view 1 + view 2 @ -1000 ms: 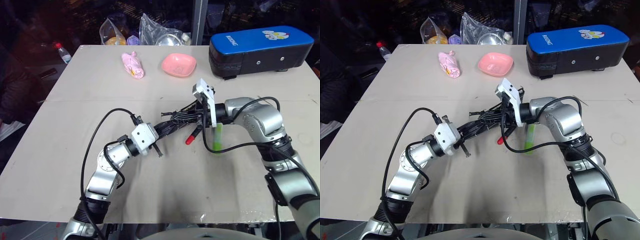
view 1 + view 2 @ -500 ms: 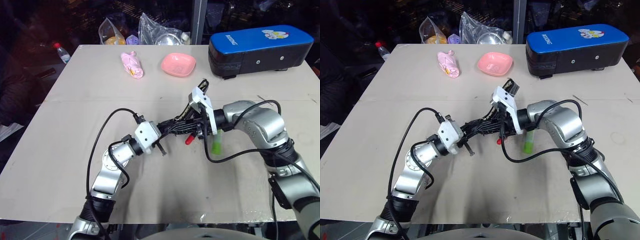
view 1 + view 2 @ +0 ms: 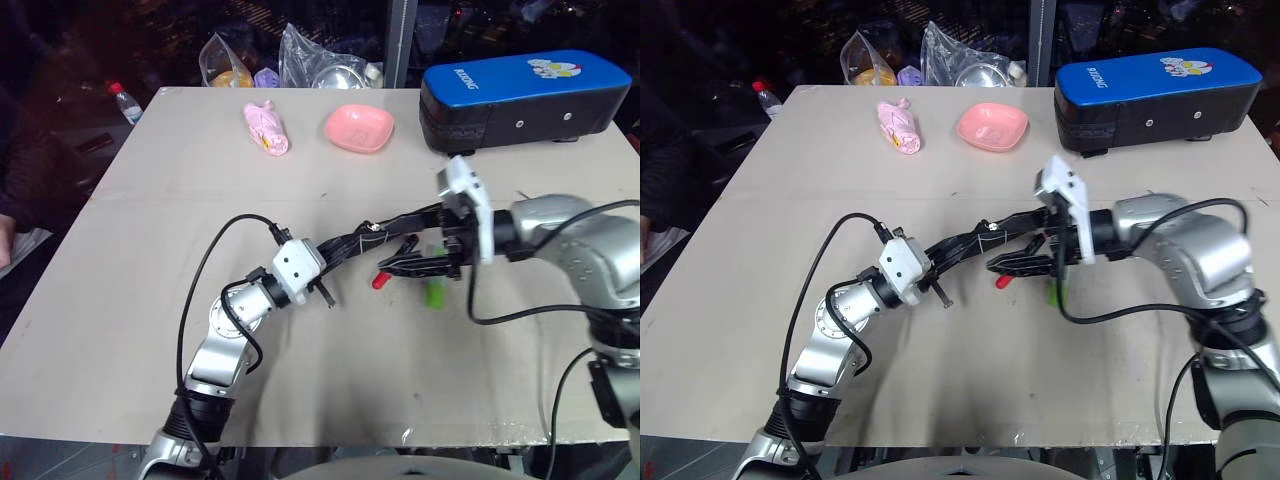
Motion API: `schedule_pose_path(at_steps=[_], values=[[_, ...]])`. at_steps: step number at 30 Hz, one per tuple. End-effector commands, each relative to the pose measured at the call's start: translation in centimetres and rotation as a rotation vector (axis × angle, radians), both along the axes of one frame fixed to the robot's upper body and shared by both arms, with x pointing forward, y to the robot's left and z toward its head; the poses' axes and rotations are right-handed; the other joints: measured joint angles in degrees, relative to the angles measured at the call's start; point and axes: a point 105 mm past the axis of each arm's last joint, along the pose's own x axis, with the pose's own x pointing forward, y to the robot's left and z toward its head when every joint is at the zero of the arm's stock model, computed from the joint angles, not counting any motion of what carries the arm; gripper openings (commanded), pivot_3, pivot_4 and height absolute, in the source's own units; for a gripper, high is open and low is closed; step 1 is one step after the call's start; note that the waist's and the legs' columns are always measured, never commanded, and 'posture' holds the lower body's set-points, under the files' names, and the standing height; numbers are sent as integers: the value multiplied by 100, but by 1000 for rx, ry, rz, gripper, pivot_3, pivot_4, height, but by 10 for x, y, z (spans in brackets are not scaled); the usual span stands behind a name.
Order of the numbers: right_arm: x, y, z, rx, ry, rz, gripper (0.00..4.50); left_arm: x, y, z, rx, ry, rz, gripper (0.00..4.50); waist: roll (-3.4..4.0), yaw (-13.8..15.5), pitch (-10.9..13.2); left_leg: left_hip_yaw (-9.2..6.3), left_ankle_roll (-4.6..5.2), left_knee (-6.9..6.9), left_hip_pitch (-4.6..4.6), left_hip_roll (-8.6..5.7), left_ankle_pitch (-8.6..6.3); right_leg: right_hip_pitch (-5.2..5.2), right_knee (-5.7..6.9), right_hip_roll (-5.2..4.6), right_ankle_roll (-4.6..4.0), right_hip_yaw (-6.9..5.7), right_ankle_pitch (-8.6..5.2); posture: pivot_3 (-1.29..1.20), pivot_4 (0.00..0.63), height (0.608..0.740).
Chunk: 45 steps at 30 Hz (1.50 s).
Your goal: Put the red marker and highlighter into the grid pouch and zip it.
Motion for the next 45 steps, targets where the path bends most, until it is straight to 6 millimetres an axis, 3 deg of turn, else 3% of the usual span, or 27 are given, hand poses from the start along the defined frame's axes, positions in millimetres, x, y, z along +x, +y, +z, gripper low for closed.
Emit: schedule_pose_path(at_steps=[1, 7, 8, 19, 21, 26, 30, 36, 37, 45], values=[[11, -12, 12, 39, -34, -100, 2960, 0, 3, 11, -2, -54, 12, 0, 0, -1, 0, 0, 0, 1, 0, 1, 0, 0, 0, 0, -2, -1, 1, 0, 150, 726], [33, -16, -2, 23, 3, -238, 309, -1, 1, 10, 6, -55, 0, 0, 0, 7, 0, 1, 0, 6, -6, -2, 0, 0, 0, 0, -2, -2, 2, 0, 150, 726], [36, -16, -5, 17, 6, -253, 64, -1, 1, 10, 6, -55, -1, 0, 0, 8, 0, 1, 1, 6, -6, -3, 0, 0, 0, 1, -2, -2, 2, 0, 150, 726], [59, -15, -40, -134, 31, -357, 64, -1, 0, 8, 4, -56, -4, 0, 0, -8, 0, 1, 1, 8, -6, -3, 1, 0, 0, 22, -2, -2, 2, 0, 150, 726], [61, -4, -41, -181, -41, -326, 64, -1, 0, 8, 5, -57, -6, 0, 0, -15, 0, 2, 1, 8, -4, -1, 1, 0, 2, 26, -2, 0, 2, 0, 150, 726], [61, 32, -38, -307, -415, -145, 64, 1, 1, 9, 2, -63, -1, 0, 1, -17, 0, 2, 0, 9, -4, -1, 1, -1, 2, 31, -1, -1, 2, 0, 150, 726], [52, 47, -41, -407, -573, 18, 1362, 3, 3, 11, -4, -67, 13, 0, 0, -4, 0, 1, -2, 12, -4, -2, 2, 0, 2, 35, 0, -2, 3, 0, 150, 726], [46, 57, -37, -426, -676, 116, 4287, 5, 6, 10, -14, -66, 35, 0, 0, -4, 0, -1, -3, 16, -5, -2, 3, 1, 3, 37, 0, -1, 3, 0, 150, 726], [47, 56, -39, -445, -691, 125, 4489, 6, 7, 11, -17, -66, 38, 0, 0, -4, 0, -1, -4, 16, -3, -2, 3, 1, 5, 37, 0, 0, 3, 0, 150, 726], [58, 51, -39, -478, -766, 98, 4489, 10, 11, 13, -45, -63, 62, 0, 0, -4, 0, 0, -23, 16, -3, -1, 15, 0, 7, 38, 0, 1, 4, 0, 150, 726]])
